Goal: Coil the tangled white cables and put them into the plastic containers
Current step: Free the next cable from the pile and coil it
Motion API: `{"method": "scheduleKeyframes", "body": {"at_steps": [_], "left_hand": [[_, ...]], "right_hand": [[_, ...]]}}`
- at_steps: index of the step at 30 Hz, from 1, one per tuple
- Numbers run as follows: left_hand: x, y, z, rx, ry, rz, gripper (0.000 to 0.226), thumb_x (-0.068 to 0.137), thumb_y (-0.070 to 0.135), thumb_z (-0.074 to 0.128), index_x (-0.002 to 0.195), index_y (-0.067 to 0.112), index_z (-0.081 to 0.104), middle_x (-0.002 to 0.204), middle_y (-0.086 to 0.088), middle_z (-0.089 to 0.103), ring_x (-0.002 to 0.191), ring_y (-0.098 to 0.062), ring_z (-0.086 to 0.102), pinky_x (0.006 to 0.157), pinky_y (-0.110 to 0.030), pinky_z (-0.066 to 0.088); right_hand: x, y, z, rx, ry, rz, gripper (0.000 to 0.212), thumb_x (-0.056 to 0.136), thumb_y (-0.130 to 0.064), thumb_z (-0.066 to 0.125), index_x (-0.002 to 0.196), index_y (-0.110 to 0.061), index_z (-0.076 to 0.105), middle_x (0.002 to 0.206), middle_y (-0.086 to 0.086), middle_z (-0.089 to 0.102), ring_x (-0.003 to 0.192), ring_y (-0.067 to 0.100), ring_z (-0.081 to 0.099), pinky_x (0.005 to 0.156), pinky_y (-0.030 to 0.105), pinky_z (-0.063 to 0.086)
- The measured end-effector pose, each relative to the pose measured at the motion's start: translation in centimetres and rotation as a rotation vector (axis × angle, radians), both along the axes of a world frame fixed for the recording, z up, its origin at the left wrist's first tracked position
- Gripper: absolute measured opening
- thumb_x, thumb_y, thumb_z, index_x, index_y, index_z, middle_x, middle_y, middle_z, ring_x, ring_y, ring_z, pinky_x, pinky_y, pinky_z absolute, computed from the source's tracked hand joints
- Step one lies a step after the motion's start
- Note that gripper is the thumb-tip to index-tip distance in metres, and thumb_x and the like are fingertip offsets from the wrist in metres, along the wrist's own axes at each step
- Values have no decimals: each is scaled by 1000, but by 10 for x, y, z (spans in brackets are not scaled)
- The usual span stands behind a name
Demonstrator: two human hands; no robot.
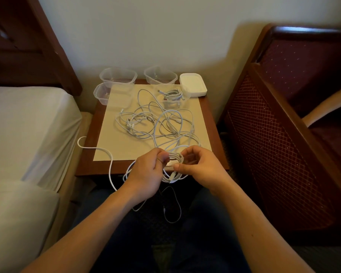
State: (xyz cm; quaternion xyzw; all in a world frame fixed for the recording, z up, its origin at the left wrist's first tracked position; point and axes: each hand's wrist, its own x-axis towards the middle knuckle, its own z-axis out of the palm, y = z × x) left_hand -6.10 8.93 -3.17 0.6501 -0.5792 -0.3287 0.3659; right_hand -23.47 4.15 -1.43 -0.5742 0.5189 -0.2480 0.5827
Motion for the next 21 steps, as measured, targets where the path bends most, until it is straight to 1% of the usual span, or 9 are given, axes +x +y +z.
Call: {"method": "scheduleKeyframes", "body": {"at_steps": [2,5,8,10,12,14,17,19,21], "left_hand": [[-1,1,2,15,76,-10,33,108,27,42,81,18,59,70,9,55,62,-4,47,61,-23,38],[-4,0,9,53,142,-47,35,108,23,43,78,15,58,66,8,50,58,-3,43,58,-18,36],[-9,1,13,75,172,-80,39,108,21,43,72,18,55,61,12,46,54,-3,40,57,-18,35],[-10,2,14,95,170,-117,39,108,24,42,73,17,56,62,11,47,56,-3,40,58,-19,34],[-9,1,15,102,151,-137,37,108,26,43,78,15,60,67,6,53,60,-5,45,62,-21,39],[-3,-4,14,103,173,-99,35,108,29,44,87,11,65,78,-6,63,74,-17,59,73,-36,49],[5,-7,13,118,180,-33,36,108,32,43,90,11,66,82,-18,64,72,-26,55,72,-52,49],[6,-8,14,106,155,-21,36,108,32,43,84,15,64,74,-16,60,65,-20,51,62,-48,44],[7,-10,17,82,147,25,37,108,29,43,78,18,61,61,4,56,56,-10,48,58,-34,40]], "right_hand": [[-3,0,-2,17,-88,61,19,83,-11,81,98,-19,72,89,3,76,78,16,70,67,28,55],[-1,3,-6,-5,-69,74,6,87,-14,78,86,-17,73,75,3,72,67,13,63,58,25,48],[2,1,-10,-207,184,17,13,82,-18,80,77,-18,67,65,0,63,58,12,53,57,32,44],[4,2,-11,-362,361,-13,15,78,-10,71,76,-19,59,67,-2,61,60,14,52,56,34,43],[6,4,-10,-423,412,3,13,75,-8,64,77,-19,57,73,-1,60,67,19,54,60,40,45],[5,2,-11,-441,438,25,10,75,-15,66,77,-20,58,81,-4,58,73,18,55,64,39,47],[2,-2,-7,-297,208,49,17,73,-20,78,79,-12,64,86,-4,63,73,8,58,68,25,46],[-1,-2,-8,-104,-85,111,23,79,-15,83,86,-2,67,80,8,68,72,13,63,68,28,52],[-7,-1,-13,31,-329,145,26,79,-21,84,92,-4,69,84,14,71,74,20,66,69,30,56]]}}
